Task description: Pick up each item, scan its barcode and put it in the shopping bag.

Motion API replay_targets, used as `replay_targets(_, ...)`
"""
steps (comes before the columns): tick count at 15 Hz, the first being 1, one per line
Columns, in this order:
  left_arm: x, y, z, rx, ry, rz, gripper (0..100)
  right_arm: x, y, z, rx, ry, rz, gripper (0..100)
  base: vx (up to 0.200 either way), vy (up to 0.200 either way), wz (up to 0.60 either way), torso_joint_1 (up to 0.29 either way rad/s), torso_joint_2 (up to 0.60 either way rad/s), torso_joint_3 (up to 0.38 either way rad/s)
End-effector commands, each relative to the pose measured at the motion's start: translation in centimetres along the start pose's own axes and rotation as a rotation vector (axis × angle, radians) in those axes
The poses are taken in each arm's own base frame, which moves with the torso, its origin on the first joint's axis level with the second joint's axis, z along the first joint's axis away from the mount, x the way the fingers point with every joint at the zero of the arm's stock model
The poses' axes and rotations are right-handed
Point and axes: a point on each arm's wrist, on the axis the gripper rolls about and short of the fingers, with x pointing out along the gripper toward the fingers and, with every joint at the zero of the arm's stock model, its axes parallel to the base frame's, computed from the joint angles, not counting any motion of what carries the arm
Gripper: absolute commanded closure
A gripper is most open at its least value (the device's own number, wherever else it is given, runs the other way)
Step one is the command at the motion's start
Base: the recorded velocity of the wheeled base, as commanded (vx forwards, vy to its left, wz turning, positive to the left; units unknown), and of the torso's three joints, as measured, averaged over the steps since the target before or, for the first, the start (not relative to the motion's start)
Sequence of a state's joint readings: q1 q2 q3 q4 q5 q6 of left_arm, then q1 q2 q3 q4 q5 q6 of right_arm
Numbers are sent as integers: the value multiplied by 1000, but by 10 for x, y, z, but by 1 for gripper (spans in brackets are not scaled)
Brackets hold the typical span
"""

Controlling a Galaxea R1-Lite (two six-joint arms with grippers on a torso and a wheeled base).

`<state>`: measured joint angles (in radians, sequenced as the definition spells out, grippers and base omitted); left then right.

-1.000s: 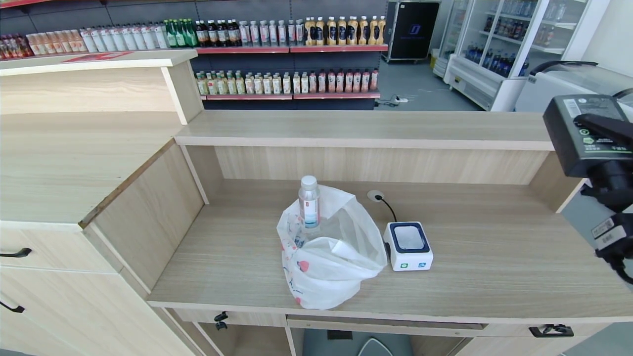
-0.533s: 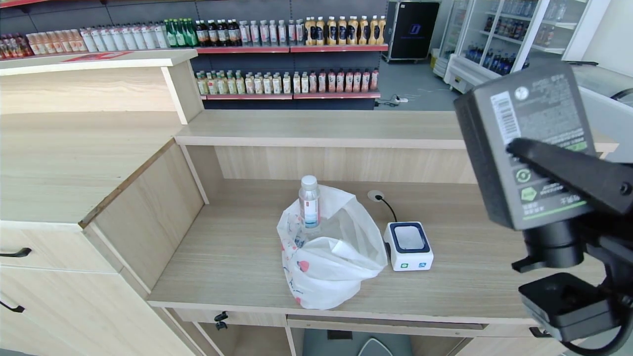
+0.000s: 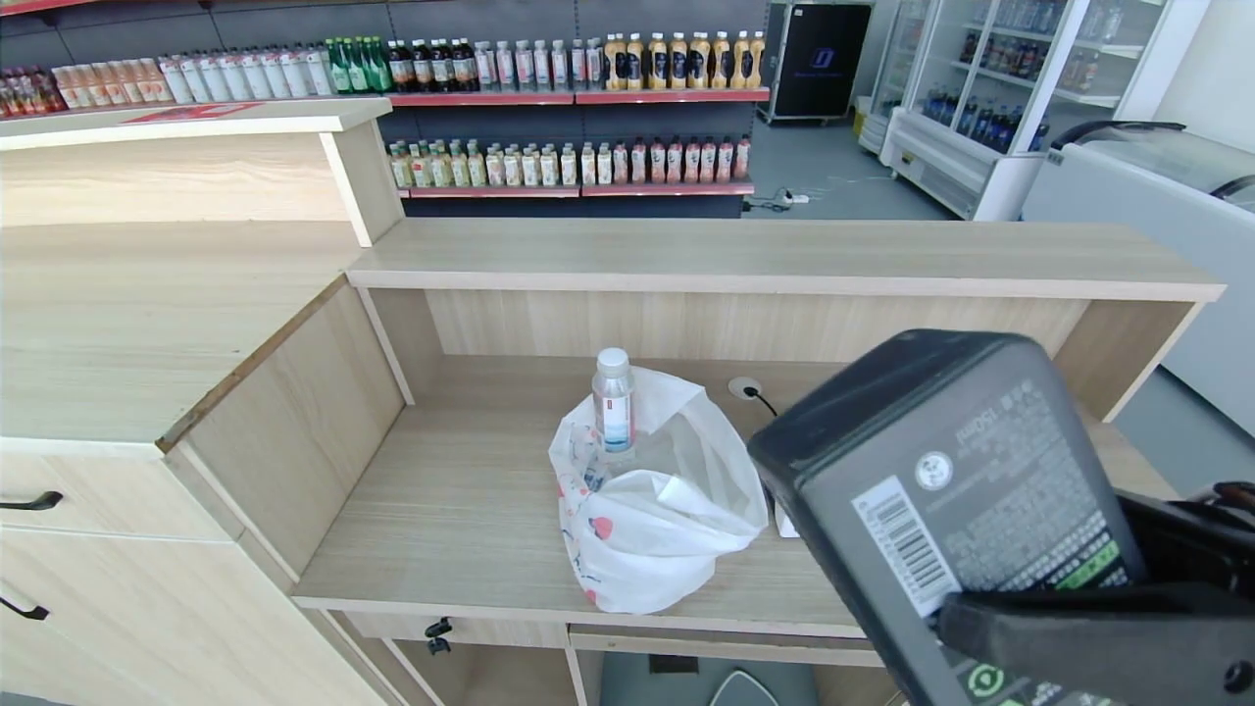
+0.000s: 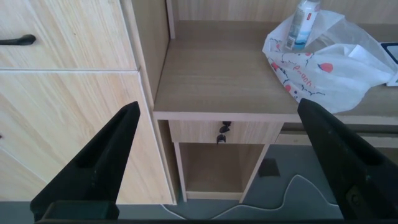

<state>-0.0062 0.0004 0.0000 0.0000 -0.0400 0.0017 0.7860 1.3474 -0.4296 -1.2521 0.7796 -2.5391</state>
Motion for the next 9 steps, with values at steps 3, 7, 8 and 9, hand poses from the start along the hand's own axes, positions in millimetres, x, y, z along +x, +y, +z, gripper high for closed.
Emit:
replay_targets(3, 0, 0, 0, 0, 1, 0, 0, -1, -4, 1, 20, -14, -5, 100, 0, 0, 0, 0, 0, 0)
replay_targets(7, 0, 0, 0, 0, 1, -1, 0, -2, -8, 3, 59, -35, -12, 100, 0, 0, 0, 0, 0, 0)
replay_targets(8, 0, 0, 0, 0, 1, 0, 0, -2, -8, 2, 59, -33, -10, 100, 0, 0, 0, 0, 0, 0)
replay_targets(9, 0, 0, 0, 0, 1, 0, 0, -2, -8, 2, 62, -33, -10, 100, 0, 0, 0, 0, 0, 0)
